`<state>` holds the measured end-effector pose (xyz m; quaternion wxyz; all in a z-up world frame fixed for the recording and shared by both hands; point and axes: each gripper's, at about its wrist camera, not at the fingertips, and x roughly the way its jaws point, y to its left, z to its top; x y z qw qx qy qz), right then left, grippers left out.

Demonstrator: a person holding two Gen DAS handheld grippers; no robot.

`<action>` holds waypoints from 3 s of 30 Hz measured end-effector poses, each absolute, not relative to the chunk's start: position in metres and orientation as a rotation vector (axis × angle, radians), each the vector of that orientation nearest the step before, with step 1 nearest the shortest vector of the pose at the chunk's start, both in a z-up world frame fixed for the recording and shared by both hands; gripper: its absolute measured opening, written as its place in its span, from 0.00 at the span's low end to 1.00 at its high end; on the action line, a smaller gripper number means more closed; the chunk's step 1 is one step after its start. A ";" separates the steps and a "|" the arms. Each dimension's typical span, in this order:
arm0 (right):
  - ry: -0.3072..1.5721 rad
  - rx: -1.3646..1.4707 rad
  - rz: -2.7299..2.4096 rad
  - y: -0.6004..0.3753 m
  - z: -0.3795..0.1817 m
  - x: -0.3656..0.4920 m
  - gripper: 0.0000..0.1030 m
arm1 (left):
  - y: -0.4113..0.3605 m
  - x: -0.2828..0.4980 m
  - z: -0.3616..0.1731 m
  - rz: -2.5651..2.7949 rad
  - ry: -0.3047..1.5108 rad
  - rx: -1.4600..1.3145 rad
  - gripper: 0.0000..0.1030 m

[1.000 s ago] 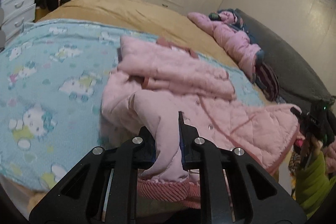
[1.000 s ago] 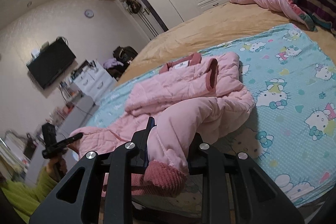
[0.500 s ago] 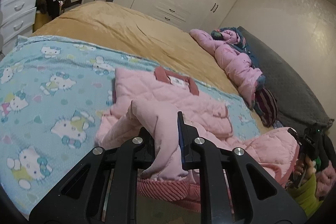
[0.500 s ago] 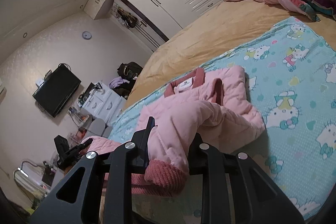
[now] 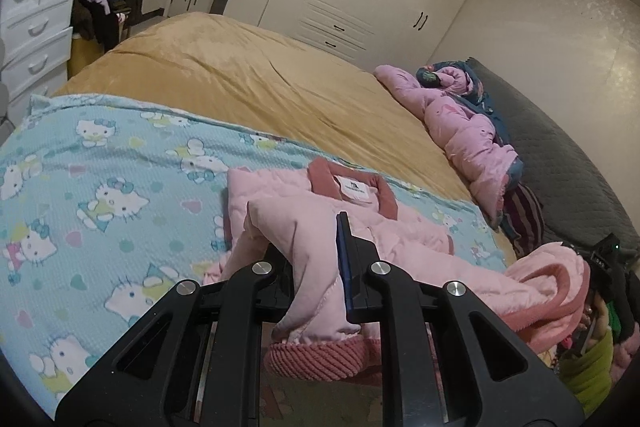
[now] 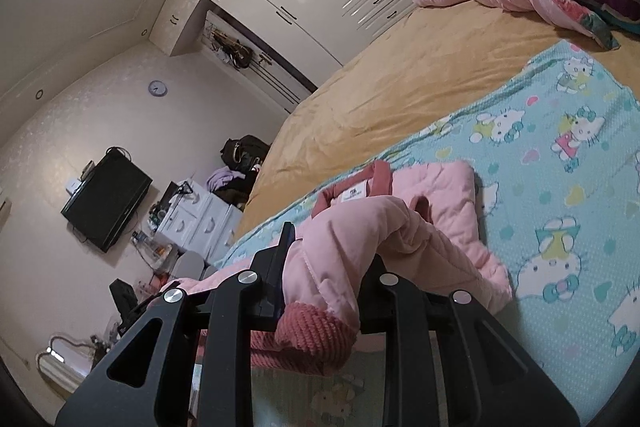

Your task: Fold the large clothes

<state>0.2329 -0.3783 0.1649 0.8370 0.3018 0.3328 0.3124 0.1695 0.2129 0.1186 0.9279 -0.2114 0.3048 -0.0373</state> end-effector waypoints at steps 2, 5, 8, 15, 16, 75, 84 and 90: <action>0.700 0.638 0.652 -0.376 0.167 0.242 0.22 | 0.213 0.177 0.121 -0.070 0.625 -0.421 0.08; 0.699 0.648 0.639 -0.376 0.166 0.256 0.22 | 0.215 0.188 0.123 -0.064 0.625 -0.409 0.08; 0.695 0.662 0.629 -0.376 0.164 0.270 0.22 | 0.217 0.200 0.123 -0.054 0.624 -0.396 0.08; 0.697 0.654 0.610 -0.371 0.160 0.300 0.22 | 0.221 0.228 0.118 -0.032 0.633 -0.373 0.08; 0.698 0.655 0.608 -0.370 0.159 0.305 0.22 | 0.221 0.231 0.117 -0.030 0.634 -0.373 0.08; 0.917 0.167 0.564 -0.253 0.072 0.373 0.96 | 0.251 0.369 0.002 0.069 0.890 -0.484 0.21; 1.040 0.073 0.509 -0.208 0.000 0.376 0.96 | 0.234 0.346 0.058 0.017 0.783 -0.473 0.78; 0.982 0.165 0.540 -0.232 0.021 0.374 0.96 | 0.227 0.308 0.098 0.001 0.663 -0.339 0.91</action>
